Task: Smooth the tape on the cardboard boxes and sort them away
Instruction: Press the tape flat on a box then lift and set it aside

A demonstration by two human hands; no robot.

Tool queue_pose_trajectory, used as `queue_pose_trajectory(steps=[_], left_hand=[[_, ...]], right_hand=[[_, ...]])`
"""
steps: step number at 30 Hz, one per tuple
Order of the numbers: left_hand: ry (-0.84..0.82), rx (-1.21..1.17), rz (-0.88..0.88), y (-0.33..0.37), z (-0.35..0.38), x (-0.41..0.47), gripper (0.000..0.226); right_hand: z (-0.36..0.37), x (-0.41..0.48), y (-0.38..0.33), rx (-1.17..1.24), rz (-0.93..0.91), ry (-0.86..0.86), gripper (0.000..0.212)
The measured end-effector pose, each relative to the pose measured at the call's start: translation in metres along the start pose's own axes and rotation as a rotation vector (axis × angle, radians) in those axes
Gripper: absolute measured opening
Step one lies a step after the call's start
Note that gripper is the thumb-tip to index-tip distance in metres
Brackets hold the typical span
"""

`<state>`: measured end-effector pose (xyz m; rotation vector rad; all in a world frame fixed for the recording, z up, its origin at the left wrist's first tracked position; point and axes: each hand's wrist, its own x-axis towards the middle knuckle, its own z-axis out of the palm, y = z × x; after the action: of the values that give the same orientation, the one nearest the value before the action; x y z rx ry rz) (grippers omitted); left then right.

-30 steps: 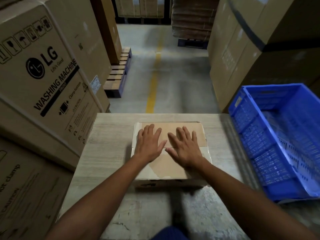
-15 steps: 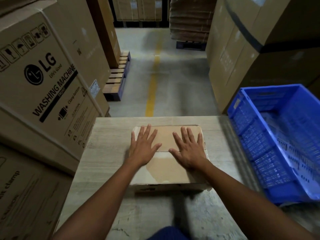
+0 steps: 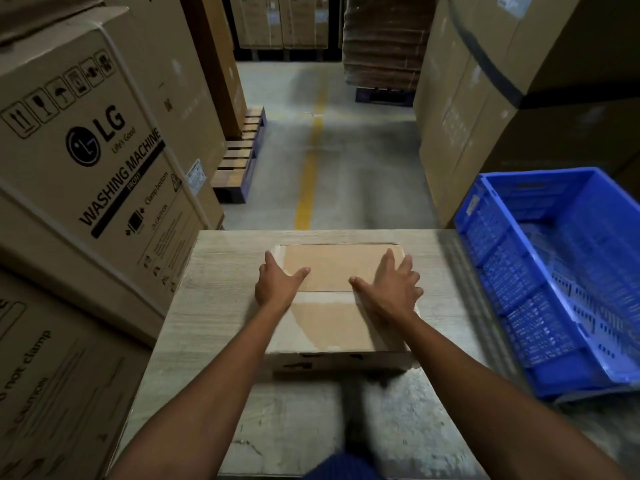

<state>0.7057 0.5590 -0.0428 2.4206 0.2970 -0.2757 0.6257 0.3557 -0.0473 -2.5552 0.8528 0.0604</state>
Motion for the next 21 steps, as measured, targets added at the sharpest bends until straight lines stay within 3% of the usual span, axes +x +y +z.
queue_pose_trajectory(steps=[4,8,15,21], left_hand=[[-0.016,-0.154,0.025,0.001,-0.005,-0.007,0.102],[0.072,-0.247,0.075,0.010,-0.015,-0.021,0.085],[0.231,-0.443,0.021,0.032,-0.041,-0.027,0.065],[0.227,-0.486,-0.013,0.026,-0.043,-0.035,0.043]], right_hand=[[-0.008,-0.003,0.000,0.129,0.099,0.086,0.106],[-0.027,-0.005,-0.001,0.287,0.176,0.207,0.099],[-0.055,-0.018,-0.009,0.455,0.136,0.377,0.065],[-0.052,-0.032,0.000,0.603,0.079,0.432,0.049]])
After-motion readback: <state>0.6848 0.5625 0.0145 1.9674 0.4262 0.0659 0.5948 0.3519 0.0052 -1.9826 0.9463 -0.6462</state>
